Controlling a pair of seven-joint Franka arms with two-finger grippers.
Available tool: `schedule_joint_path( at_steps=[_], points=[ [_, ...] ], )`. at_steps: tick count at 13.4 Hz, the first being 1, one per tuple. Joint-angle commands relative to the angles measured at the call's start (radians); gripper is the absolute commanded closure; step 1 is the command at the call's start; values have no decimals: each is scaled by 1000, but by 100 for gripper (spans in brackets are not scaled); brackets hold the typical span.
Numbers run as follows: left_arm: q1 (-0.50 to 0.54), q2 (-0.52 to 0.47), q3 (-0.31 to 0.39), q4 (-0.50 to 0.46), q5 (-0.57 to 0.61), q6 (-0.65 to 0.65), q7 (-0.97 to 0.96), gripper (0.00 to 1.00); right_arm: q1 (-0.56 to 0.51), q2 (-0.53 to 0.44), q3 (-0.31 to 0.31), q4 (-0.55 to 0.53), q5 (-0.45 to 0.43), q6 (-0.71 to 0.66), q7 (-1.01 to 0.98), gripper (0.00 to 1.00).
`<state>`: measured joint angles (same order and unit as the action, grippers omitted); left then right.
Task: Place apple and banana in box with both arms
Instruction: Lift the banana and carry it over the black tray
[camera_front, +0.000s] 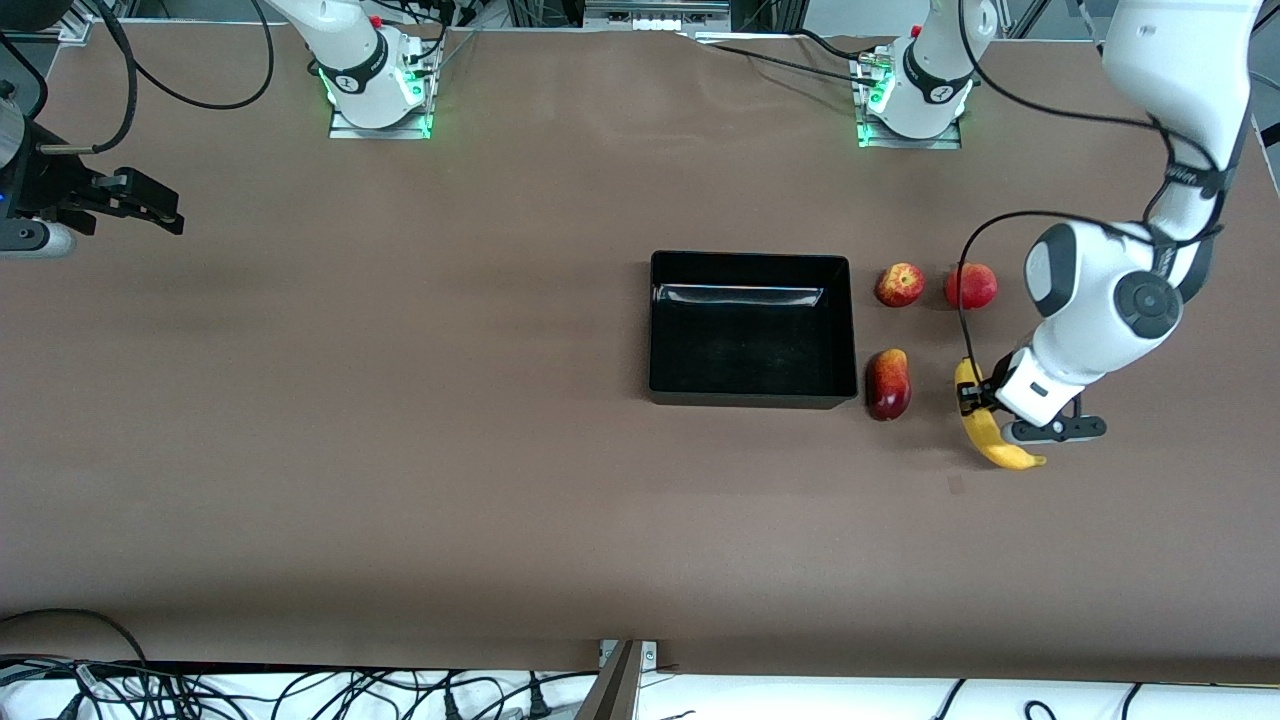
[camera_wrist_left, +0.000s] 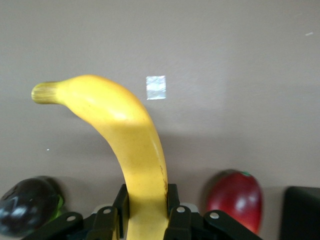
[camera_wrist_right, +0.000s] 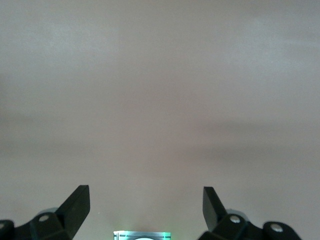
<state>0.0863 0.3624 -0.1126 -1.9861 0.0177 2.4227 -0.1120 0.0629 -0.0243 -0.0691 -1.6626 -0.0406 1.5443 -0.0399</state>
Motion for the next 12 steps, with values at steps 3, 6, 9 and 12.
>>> schedule_joint_path(
  at_steps=[3, 6, 9, 12],
  points=[
    [-163, -106, -52, 3, -157, -65, -30, 100, -11, 3, 9, 18, 18, -18, 0, 0],
    [-356, -85, -52, 32, -190, -65, -216, 100, -12, 3, 9, 18, 18, -18, 0, 0],
    [-494, 13, -52, 113, -193, -62, -258, 100, -12, 4, 8, 18, 21, -18, -1, 0],
    [-586, 79, -52, 150, -194, -57, -333, 100, -12, 4, 8, 17, 22, -18, -1, 0]
  ],
)
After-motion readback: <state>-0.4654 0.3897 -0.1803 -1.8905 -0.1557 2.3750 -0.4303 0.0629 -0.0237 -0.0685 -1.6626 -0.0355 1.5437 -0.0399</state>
